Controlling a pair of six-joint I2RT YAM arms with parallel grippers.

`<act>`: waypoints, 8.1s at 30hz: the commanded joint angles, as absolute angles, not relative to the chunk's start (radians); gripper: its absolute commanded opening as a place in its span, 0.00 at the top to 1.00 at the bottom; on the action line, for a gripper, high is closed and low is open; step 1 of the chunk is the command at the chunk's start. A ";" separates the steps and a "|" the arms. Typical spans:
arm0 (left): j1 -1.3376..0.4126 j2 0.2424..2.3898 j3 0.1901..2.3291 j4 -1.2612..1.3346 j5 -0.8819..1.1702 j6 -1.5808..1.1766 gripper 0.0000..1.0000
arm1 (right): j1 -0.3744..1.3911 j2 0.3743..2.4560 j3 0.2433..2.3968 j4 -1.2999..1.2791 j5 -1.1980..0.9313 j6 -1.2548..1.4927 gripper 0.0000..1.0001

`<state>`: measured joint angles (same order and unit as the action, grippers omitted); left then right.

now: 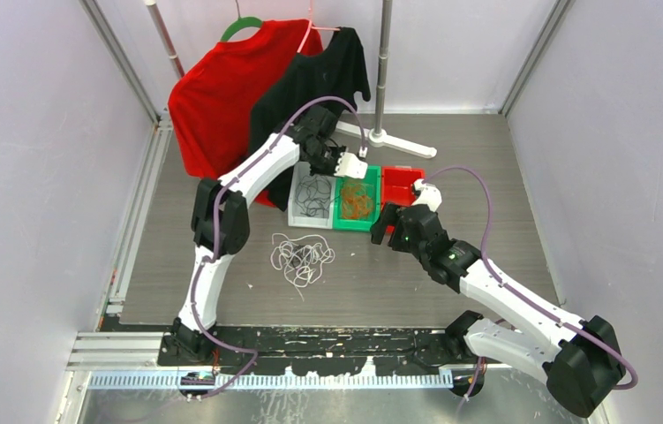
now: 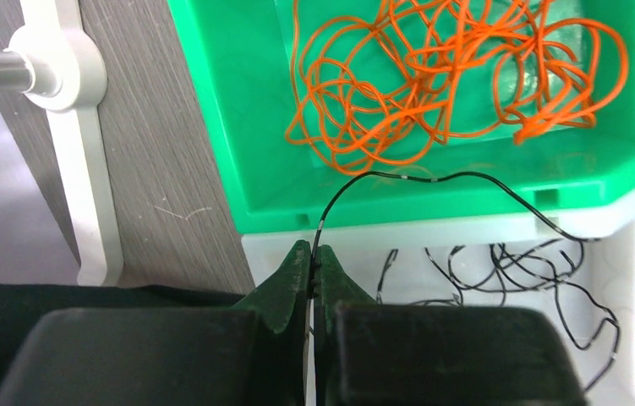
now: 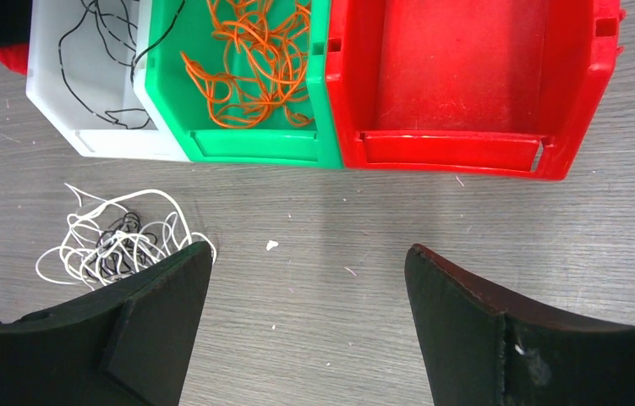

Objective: Untangle the cables
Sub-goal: Place the cable in the bin, then untie the cable.

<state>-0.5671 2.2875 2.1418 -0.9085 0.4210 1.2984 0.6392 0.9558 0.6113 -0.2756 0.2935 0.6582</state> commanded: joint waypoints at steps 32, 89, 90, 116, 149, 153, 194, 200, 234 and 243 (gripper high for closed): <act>-0.574 2.079 1.788 -0.617 0.176 1.219 1.00 | 0.633 0.955 0.628 -0.255 0.300 0.698 0.12; -0.352 1.351 1.084 -0.855 0.547 0.484 0.23 | 0.910 1.580 0.911 -0.046 0.103 0.767 0.90; -0.352 1.358 1.086 -0.853 0.563 0.485 0.24 | 0.911 1.547 0.892 -0.040 0.106 0.760 0.90; -0.503 1.352 1.211 -1.011 0.686 0.577 0.36 | 0.910 1.174 0.811 -0.052 -0.189 0.602 0.99; -0.677 1.787 1.362 -0.720 0.489 0.435 0.34 | 0.897 0.880 0.784 -0.622 0.381 0.709 0.51; -0.695 1.824 1.363 -0.697 0.503 0.412 0.36 | 0.895 0.858 0.775 -0.631 0.397 0.718 0.54; -0.738 1.843 1.268 -0.591 0.368 0.408 0.49 | 0.897 0.716 0.689 -0.600 0.419 0.800 0.70; -0.740 1.858 1.275 -0.571 0.353 0.406 0.58 | 0.896 0.712 0.686 -0.597 0.419 0.811 0.73; -0.768 1.431 1.573 -1.104 0.337 0.475 1.00 | 0.896 0.798 0.743 -0.231 0.288 0.673 0.33; -0.768 1.429 1.776 -1.211 0.366 0.470 1.00 | 0.919 0.885 0.763 -0.001 0.239 0.585 0.22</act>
<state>-0.7647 1.4616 1.6844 -1.1336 0.3294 0.4576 0.9028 0.8532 0.7029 -0.1783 0.2646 0.6510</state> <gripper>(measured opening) 0.026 0.766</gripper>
